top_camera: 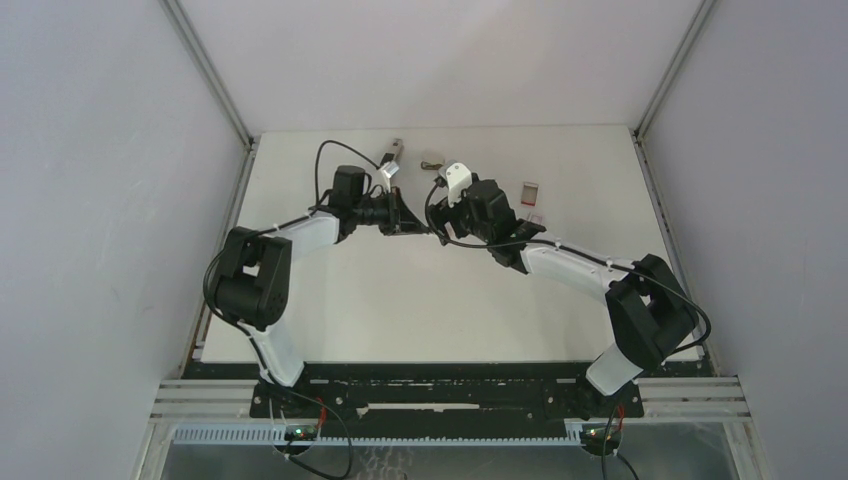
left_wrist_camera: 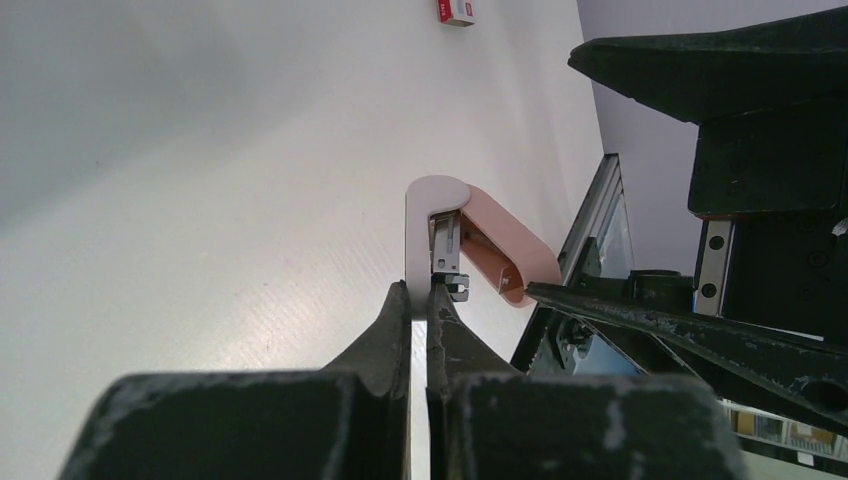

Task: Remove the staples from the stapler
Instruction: Unload the staple at the center of the board.

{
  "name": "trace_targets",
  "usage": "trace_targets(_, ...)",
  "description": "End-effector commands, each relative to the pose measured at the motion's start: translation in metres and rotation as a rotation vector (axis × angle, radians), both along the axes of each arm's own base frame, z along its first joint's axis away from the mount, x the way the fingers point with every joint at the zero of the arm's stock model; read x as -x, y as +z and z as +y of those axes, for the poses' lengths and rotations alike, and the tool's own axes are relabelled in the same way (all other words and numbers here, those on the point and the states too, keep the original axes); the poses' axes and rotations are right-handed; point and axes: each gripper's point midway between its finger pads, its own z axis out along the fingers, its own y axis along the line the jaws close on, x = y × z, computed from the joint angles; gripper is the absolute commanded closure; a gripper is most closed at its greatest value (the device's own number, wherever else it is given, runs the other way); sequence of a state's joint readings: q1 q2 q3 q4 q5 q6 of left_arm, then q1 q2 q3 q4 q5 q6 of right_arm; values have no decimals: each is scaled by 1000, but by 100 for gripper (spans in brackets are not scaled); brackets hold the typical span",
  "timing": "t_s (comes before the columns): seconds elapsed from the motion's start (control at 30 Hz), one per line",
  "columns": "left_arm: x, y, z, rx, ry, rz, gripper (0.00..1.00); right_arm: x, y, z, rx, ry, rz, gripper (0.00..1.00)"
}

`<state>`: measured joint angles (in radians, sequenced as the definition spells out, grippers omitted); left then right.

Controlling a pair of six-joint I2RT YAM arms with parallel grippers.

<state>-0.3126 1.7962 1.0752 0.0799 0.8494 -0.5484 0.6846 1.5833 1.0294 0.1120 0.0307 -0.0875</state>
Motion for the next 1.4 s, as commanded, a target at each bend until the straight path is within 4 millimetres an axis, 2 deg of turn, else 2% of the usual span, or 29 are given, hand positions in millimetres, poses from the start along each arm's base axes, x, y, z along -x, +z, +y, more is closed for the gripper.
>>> trace_targets(0.0, -1, 24, 4, 28, 4, -90, 100, -4, 20, 9, -54, -12, -11, 16)
trace_targets(0.1, -2, 24, 4, 30, 6, -89, 100, -3, 20, 13, -70, -5, 1, 11)
trace_targets(0.57, -3, 25, 5, 34, 9, -91, 100, -2, 11, 16, -70, -3, 44, 8)
trace_targets(0.87, -9, 32, 17, 53, 33, -106, 100, -10, 15, -3, -119, -45, 91, 17)
trace_targets(1.13, -10, 31, 18, 54, 40, -110, 100, -12, 18, -9, -185, -57, 142, 19)
trace_targets(1.37, -13, 27, 20, 36, 61, -108, 100, 8, 38, 16, -262, 105, 152, 12)
